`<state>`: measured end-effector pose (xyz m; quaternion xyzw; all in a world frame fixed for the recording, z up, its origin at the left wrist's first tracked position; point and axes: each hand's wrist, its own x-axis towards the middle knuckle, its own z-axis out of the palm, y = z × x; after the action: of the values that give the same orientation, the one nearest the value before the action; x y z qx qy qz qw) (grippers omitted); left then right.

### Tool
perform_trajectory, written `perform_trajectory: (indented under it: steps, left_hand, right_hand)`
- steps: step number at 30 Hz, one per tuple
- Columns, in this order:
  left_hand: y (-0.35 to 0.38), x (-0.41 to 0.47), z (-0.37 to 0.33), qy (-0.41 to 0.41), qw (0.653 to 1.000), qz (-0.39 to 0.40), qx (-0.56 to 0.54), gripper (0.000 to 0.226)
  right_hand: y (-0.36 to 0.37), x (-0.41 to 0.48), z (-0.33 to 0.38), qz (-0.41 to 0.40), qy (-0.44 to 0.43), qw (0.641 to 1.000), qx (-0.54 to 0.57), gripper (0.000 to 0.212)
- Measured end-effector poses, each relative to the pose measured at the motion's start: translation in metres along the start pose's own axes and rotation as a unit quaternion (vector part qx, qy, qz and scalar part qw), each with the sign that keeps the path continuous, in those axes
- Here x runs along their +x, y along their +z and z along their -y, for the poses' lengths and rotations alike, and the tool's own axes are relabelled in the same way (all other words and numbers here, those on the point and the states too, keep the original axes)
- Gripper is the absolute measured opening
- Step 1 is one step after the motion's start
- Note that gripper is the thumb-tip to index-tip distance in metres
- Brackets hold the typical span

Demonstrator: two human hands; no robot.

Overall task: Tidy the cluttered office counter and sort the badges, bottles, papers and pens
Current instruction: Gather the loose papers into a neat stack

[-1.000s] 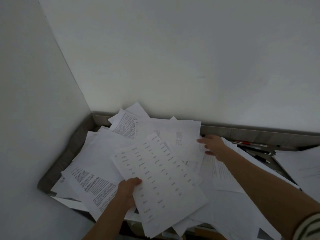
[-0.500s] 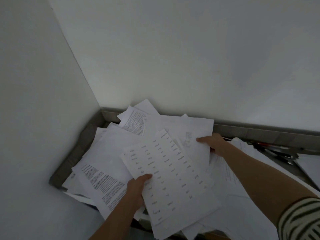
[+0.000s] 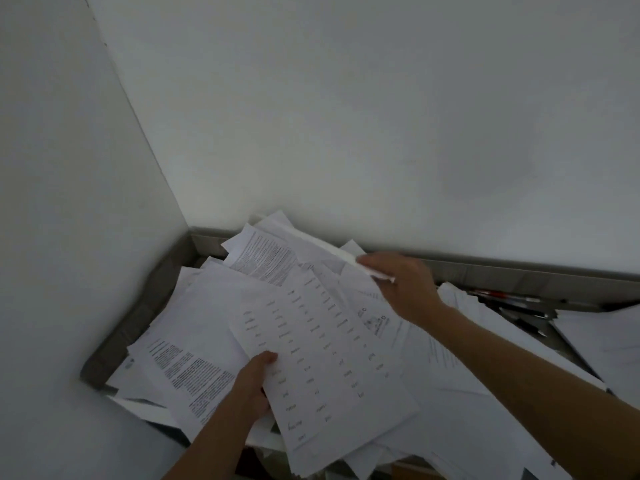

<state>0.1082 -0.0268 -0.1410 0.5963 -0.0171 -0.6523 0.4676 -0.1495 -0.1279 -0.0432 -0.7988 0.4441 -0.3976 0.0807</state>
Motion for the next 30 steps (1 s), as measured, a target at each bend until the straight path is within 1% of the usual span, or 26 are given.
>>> perform_trajectory:
  steps: [2,4,6,8,10,11,12,13,14,15,16,17,18,19,20,21,22,23,24,26,27,28,30]
  left_hand:
    - [0.0,-0.002,0.002,0.01,0.998,0.033,-0.051,0.039]
    - [0.002,-0.003,0.003,0.015,0.994,0.054,-0.099,0.052]
    - [0.001,-0.001,0.004,0.023,0.989,0.062,-0.129,0.06]
    - [-0.001,0.002,0.004,0.038,0.989,0.07,-0.128,0.059]
    - [-0.001,0.002,0.005,0.05,0.992,0.076,-0.092,0.053]
    - [0.0,0.0,0.005,0.048,0.994,0.076,-0.063,0.047]
    - [0.002,-0.002,0.006,0.046,0.996,0.067,-0.032,0.039]
    - [0.002,-0.002,0.007,0.04,0.998,0.053,-0.005,0.033]
    - [0.002,-0.002,0.007,0.032,0.999,0.036,0.02,0.032]
    - [0.001,-0.001,0.008,0.023,0.999,0.015,0.042,0.036]
    - [0.0,0.001,0.008,0.016,0.998,0.002,0.059,0.039]
    - [-0.001,0.003,0.008,0.01,0.997,-0.005,0.074,0.039]
    - [0.0,0.002,0.008,0.007,0.996,-0.007,0.085,0.034]
    - [0.0,0.002,0.009,0.007,0.996,-0.012,0.087,0.027]
    - [0.002,0.001,0.009,0.007,0.996,-0.017,0.088,0.018]
    - [0.002,0.002,0.009,0.006,0.996,-0.028,0.087,0.011]
    - [0.003,0.004,0.008,0.007,0.995,-0.042,0.088,0.009]
    - [0.003,0.006,0.007,0.006,0.995,-0.053,0.088,0.011]
    - [0.003,0.006,0.007,0.003,0.994,-0.059,0.088,0.015]
    - [0.003,0.007,0.006,-0.004,0.994,-0.065,0.089,0.021]
    - [0.003,0.007,0.005,-0.007,0.994,-0.066,0.09,0.023]
    - [0.003,0.006,0.005,-0.009,0.994,-0.065,0.092,0.025]
    - [0.002,0.005,0.005,-0.006,0.994,-0.067,0.09,0.027]
  right_hand:
    - [0.015,-0.039,0.002,0.075,-0.043,0.995,-0.041,0.044]
    - [0.031,-0.08,-0.002,0.148,-0.069,0.985,-0.051,0.046]
    - [0.045,-0.112,-0.006,0.21,-0.066,0.975,-0.034,0.046]
    - [0.053,-0.13,-0.005,0.278,-0.059,0.959,-0.02,0.046]
    - [0.05,-0.133,0.005,0.372,-0.025,0.927,-0.025,0.048]
    - [0.045,-0.13,0.012,0.423,0.007,0.906,-0.021,0.052]
    - [0.037,-0.124,0.018,0.474,0.059,0.879,-0.003,0.058]
    - [0.029,-0.115,0.022,0.507,0.114,0.854,0.029,0.063]
    - [0.022,-0.105,0.022,0.514,0.175,0.835,0.087,0.062]
    - [0.015,-0.095,0.018,0.483,0.223,0.834,0.146,0.057]
    - [0.009,-0.085,0.013,0.416,0.271,0.849,0.181,0.051]
    - [0.006,-0.078,-0.001,0.32,0.323,0.873,0.175,0.046]
    - [0.005,-0.072,-0.018,0.216,0.387,0.885,0.144,0.046]
    - [0.005,-0.067,-0.035,0.132,0.449,0.875,0.122,0.051]
    - [0.006,-0.064,-0.052,0.074,0.512,0.847,0.124,0.06]
    - [0.007,-0.06,-0.062,0.038,0.561,0.812,0.156,0.07]
    - [0.013,-0.056,-0.072,0.028,0.589,0.783,0.198,0.078]
    - [0.018,-0.052,-0.074,0.037,0.598,0.765,0.235,0.081]
    - [0.023,-0.049,-0.072,0.057,0.598,0.755,0.262,0.077]
    - [0.033,-0.05,-0.058,0.094,0.595,0.742,0.294,0.05]
    - [0.038,-0.053,-0.053,0.112,0.588,0.749,0.285,0.038]
    - [0.043,-0.055,-0.051,0.123,0.565,0.775,0.255,0.034]
    - [0.041,-0.053,-0.047,0.142,0.485,0.855,0.112,0.03]
